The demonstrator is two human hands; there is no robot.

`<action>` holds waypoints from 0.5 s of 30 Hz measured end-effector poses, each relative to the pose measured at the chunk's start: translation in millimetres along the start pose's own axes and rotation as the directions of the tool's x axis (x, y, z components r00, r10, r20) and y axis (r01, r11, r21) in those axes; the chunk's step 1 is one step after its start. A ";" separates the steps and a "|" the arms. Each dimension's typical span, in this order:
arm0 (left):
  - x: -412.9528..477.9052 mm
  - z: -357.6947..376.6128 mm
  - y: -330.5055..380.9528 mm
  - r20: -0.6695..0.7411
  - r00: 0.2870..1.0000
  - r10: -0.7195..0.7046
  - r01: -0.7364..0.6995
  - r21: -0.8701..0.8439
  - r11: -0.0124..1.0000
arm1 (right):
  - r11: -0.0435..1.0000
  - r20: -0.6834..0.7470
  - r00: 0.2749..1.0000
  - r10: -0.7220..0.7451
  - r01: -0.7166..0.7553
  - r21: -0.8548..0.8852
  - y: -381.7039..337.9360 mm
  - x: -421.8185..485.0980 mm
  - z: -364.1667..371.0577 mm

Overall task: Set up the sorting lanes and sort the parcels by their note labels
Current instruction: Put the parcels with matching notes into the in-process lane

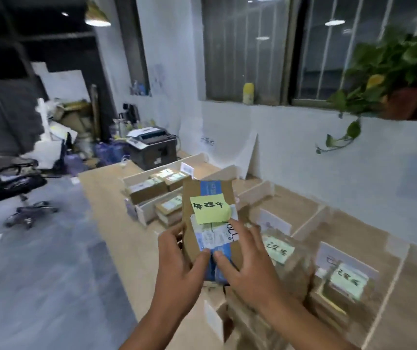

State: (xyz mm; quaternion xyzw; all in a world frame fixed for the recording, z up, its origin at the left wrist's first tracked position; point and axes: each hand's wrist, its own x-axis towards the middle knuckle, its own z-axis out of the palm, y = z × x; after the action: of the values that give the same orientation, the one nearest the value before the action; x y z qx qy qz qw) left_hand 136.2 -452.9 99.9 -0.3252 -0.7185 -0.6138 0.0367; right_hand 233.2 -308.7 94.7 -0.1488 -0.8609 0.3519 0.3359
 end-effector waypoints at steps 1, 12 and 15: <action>7.7 -32.8 -9.9 -0.039 0.999 -0.010 0.010 0.004 1.000 | 1.000 0.029 0.999 -0.014 0.013 0.025 -19.6 11.1 29.1; 72.1 -225.0 -94.7 -0.197 0.980 -0.007 0.040 0.163 0.986 | 0.988 0.159 0.978 -0.133 0.119 0.098 -124.4 85.3 225.3; 95.9 -237.1 -117.9 -0.194 0.980 -0.045 0.076 0.156 0.985 | 0.987 0.179 0.975 -0.131 0.111 0.116 -121.6 109.7 254.4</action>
State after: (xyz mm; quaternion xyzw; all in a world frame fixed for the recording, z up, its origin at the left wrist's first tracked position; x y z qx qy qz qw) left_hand -81.7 -631.3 99.9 -0.2391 -0.7688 -0.5823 0.1128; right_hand -23.1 -469.4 98.5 -0.0448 -0.8763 0.3880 0.2822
